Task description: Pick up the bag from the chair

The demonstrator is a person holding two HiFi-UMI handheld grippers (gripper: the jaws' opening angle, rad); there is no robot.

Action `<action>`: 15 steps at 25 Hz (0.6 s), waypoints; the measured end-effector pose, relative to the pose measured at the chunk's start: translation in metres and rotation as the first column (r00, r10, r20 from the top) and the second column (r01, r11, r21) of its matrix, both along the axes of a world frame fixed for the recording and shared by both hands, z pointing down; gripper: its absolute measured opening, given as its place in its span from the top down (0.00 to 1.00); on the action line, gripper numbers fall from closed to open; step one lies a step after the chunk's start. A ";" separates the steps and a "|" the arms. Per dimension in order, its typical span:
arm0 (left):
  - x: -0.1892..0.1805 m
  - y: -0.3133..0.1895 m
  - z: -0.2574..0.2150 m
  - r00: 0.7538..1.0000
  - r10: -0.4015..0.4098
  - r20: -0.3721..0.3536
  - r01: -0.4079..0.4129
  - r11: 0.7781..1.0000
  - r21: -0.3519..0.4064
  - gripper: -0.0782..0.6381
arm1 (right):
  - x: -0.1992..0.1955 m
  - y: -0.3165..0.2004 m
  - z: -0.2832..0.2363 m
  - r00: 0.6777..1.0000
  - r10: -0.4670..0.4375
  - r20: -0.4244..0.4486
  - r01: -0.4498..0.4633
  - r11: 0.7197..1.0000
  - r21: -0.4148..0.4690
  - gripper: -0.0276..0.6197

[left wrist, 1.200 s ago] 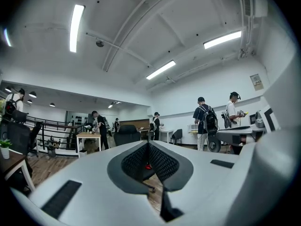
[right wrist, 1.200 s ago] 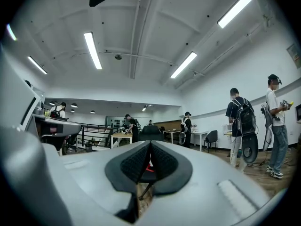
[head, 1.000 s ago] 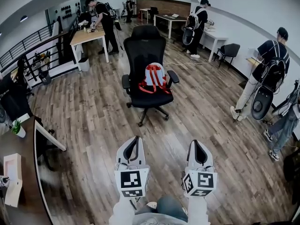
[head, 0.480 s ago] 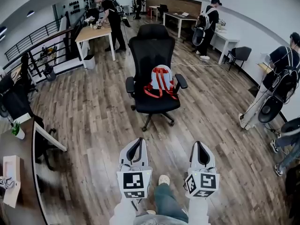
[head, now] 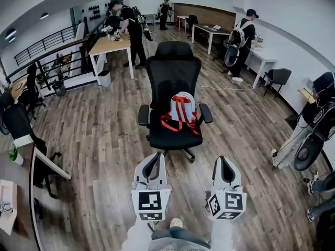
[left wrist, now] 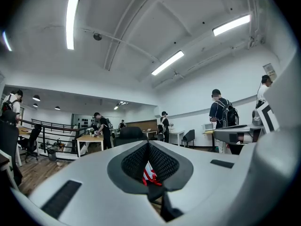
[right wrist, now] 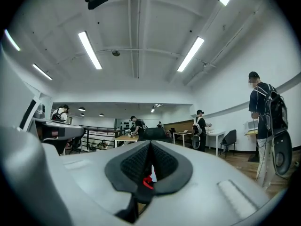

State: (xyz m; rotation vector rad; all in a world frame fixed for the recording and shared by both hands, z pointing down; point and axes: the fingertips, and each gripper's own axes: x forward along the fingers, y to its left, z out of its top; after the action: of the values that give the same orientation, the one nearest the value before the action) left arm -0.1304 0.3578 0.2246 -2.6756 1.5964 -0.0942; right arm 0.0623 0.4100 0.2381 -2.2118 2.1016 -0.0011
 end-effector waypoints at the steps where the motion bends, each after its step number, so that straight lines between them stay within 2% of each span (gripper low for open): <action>1: 0.006 -0.008 0.002 1.000 -0.004 0.000 0.004 1.000 -0.003 0.88 | 0.005 -0.009 0.003 1.000 -0.005 0.001 0.005 1.000 -0.005 0.94; 10: 0.032 -0.086 0.031 0.999 -0.039 0.023 0.040 0.997 -0.064 0.88 | 0.040 -0.088 0.036 0.999 -0.029 0.023 0.031 0.997 -0.073 0.94; 15: 0.054 -0.155 0.041 0.999 -0.030 0.034 0.032 0.997 -0.073 0.88 | 0.063 -0.153 0.045 1.000 -0.014 0.021 0.015 0.996 -0.086 0.94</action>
State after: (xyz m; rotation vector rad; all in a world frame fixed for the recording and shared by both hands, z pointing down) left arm -0.0761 0.2027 0.2657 -2.6885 1.6570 -0.2009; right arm 0.1254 0.2574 0.2832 -2.2337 2.1460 -0.1175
